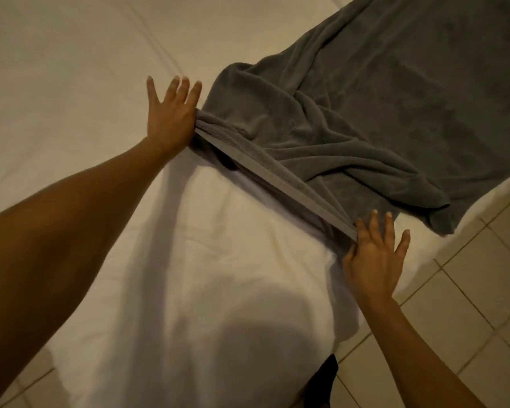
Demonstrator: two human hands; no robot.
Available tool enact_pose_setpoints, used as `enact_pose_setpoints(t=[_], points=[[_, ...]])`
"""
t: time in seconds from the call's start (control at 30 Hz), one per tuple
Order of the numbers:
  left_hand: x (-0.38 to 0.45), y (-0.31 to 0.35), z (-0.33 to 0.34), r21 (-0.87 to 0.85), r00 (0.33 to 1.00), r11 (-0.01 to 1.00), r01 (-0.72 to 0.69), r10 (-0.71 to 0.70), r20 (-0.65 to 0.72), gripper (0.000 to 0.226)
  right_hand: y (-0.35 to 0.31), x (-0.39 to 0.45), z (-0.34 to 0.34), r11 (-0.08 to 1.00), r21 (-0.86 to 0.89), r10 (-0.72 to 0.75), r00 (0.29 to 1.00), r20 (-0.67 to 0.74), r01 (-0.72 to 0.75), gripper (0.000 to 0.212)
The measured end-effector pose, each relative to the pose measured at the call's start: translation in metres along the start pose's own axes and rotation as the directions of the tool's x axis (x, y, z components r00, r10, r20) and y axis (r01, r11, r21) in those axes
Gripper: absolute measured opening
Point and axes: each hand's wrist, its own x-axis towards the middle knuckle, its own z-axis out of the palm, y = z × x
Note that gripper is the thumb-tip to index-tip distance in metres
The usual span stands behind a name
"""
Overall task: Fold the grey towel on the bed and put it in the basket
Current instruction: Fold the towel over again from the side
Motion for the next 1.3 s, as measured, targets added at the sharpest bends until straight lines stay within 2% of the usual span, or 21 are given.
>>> enact_pose_setpoints(t=[0.2,0.27,0.33,0.4,0.43,0.5,0.57,0.67,0.77,0.8,0.87,0.97,1.0,1.03,1.1,1.13,1.2,1.3], points=[[-0.001,-0.04,-0.032,0.103,0.999,0.994,-0.043,0.043,0.007,0.065,-0.021,-0.002,-0.026,1.0,-0.001,-0.026,0.999,0.025,0.026,0.06],[-0.005,-0.054,-0.038,0.142,0.99,0.98,-0.142,0.138,0.039,0.065,-0.028,-0.011,-0.034,0.997,0.015,-0.073,0.997,0.025,0.072,0.058],[-0.01,-0.07,-0.042,0.19,0.968,0.949,-0.251,0.241,0.072,0.063,-0.039,-0.024,-0.037,0.991,0.033,-0.128,0.988,0.089,0.126,0.058],[-0.015,-0.089,-0.048,0.217,0.956,0.932,-0.292,0.278,0.092,0.066,-0.054,-0.038,-0.043,0.981,0.052,-0.189,0.978,0.085,0.185,0.058],[-0.019,-0.099,-0.051,0.225,0.954,0.928,-0.296,0.278,0.111,0.068,-0.064,-0.046,-0.047,0.972,0.123,-0.211,0.974,0.085,0.2,0.056],[-0.027,-0.12,-0.053,0.235,0.953,0.927,-0.293,0.265,0.143,0.065,-0.087,-0.061,-0.054,0.939,0.286,-0.252,0.95,0.184,0.193,0.054],[-0.038,-0.137,-0.049,0.219,0.957,0.935,-0.28,0.252,0.147,0.061,-0.106,-0.079,-0.056,0.925,0.352,-0.242,0.937,0.253,0.144,0.053],[-0.059,-0.155,-0.041,0.211,0.955,0.942,-0.261,0.22,0.201,0.066,-0.132,-0.111,-0.043,0.902,0.403,-0.267,0.932,0.245,0.152,0.05],[-0.08,-0.172,-0.028,0.276,0.943,0.931,-0.238,0.153,0.297,0.067,-0.157,-0.137,-0.041,0.913,0.395,-0.27,0.877,0.398,0.102,0.06],[-0.086,-0.177,-0.023,0.285,0.94,0.931,-0.228,0.133,0.316,0.066,-0.166,-0.142,-0.042,0.916,0.39,-0.296,0.81,0.507,0.091,0.063],[-0.095,-0.182,-0.011,0.286,0.936,0.931,-0.226,0.127,0.328,0.065,-0.179,-0.157,-0.028,0.932,0.33,-0.322,0.756,0.57,0.148,0.061],[-0.1,-0.176,0.004,0.31,0.931,0.922,-0.231,0.118,0.345,0.069,-0.192,-0.172,-0.007,0.928,0.334,-0.333,0.775,0.538,0.167,0.056],[-0.101,-0.171,0.008,0.316,0.929,0.921,-0.225,0.106,0.353,0.07,-0.193,-0.175,-0.003,0.928,0.336,-0.34,0.727,0.597,0.159,0.051],[-0.103,-0.165,0.013,0.311,0.929,0.926,-0.215,0.095,0.359,0.07,-0.192,-0.179,0.003,0.934,0.311,-0.336,0.722,0.604,0.174,0.046],[-0.105,-0.154,0.024,0.273,0.928,0.943,-0.193,0.085,0.361,0.067,-0.19,-0.179,0.016,0.94,0.277,-0.331,0.742,0.583,0.201,0.046],[-0.107,-0.149,0.029,0.249,0.928,0.95,-0.187,0.087,0.363,0.066,-0.189,-0.175,0.017,0.94,0.253,-0.333,0.779,0.53,0.23,0.045],[-0.11,-0.142,0.039,0.197,0.927,0.967,-0.159,0.078,0.368,0.065,-0.188,-0.172,0.02,0.942,0.193,-0.333,0.827,0.452,0.274,0.069],[-0.115,-0.138,0.048,0.14,0.926,0.987,-0.076,0.018,0.378,0.063,-0.188,-0.173,0.027,0.953,0.164,-0.303,0.838,0.453,0.256,0.097]])
